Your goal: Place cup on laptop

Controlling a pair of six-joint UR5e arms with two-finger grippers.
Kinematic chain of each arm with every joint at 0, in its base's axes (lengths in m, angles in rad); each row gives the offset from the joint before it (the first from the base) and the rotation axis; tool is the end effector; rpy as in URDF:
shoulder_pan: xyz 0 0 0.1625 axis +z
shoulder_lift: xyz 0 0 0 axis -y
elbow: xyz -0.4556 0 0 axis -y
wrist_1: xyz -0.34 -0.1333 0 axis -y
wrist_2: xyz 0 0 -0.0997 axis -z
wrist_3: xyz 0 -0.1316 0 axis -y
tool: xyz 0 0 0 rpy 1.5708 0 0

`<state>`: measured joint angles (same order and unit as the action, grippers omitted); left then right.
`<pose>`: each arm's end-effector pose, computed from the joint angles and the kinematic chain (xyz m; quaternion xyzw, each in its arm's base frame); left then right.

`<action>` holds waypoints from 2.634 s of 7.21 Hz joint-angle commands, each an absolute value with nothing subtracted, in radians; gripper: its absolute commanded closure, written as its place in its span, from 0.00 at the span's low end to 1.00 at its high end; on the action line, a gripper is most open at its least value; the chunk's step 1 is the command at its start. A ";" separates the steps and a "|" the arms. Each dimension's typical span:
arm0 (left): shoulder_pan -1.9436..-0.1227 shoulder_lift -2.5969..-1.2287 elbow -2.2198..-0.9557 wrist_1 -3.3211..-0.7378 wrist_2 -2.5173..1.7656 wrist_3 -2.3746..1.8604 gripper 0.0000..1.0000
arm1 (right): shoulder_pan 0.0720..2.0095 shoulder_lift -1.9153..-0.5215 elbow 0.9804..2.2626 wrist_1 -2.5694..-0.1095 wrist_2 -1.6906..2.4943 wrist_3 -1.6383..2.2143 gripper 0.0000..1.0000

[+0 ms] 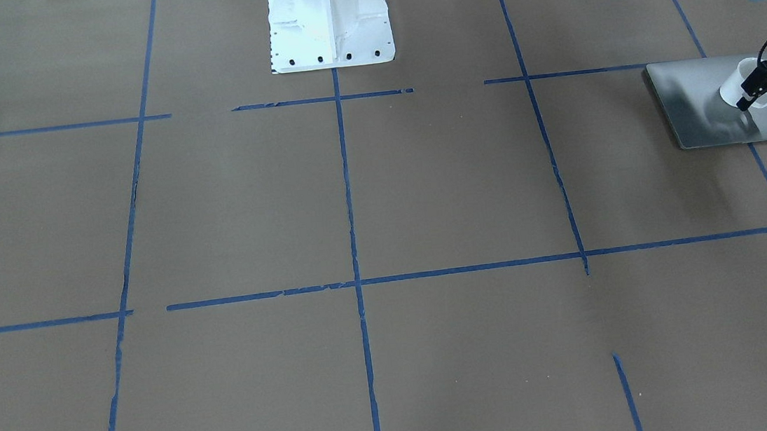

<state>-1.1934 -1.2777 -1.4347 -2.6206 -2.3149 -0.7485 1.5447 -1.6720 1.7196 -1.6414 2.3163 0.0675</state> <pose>0.0750 -0.3091 0.7609 0.0558 0.4446 -0.0546 0.8923 0.0338 -0.3921 0.6986 -0.0277 -0.3633 0.0235 0.9310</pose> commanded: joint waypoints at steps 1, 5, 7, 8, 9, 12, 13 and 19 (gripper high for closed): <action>-1.192 -1.288 -1.448 -2.596 -2.391 -0.688 0.00 | 1.545 -1.672 1.720 -1.641 2.316 0.067 0.00; -1.348 -1.389 -1.638 -2.100 -2.350 -0.329 0.00 | 1.546 -1.672 1.720 -1.641 2.316 0.067 0.00; -1.457 -1.545 -1.660 -1.816 -2.258 -0.130 0.00 | 1.545 -1.672 1.720 -1.641 2.316 0.067 0.00; -1.497 -1.622 -1.649 -1.727 -2.212 -0.021 0.00 | 1.545 -1.672 1.720 -1.641 2.316 0.067 0.00; -1.508 -1.617 -1.648 -1.718 -2.218 0.033 0.00 | 1.545 -1.672 1.720 -1.641 2.316 0.067 0.00; -1.529 -1.480 -1.629 -1.733 -2.399 0.104 0.00 | 1.545 -1.672 1.720 -1.641 2.316 0.069 0.00; -1.534 -1.470 -1.634 -1.715 -2.411 0.106 0.00 | 1.545 -1.672 1.720 -1.641 2.316 0.068 0.00; -1.621 -1.447 -1.690 -1.601 -2.404 0.104 0.00 | 1.545 -1.672 1.720 -1.641 2.316 0.067 0.00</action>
<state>-1.6157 -1.4472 -1.6807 -1.6115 -2.4044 0.1042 1.5447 -1.6721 1.7196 -1.6414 2.3163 0.0675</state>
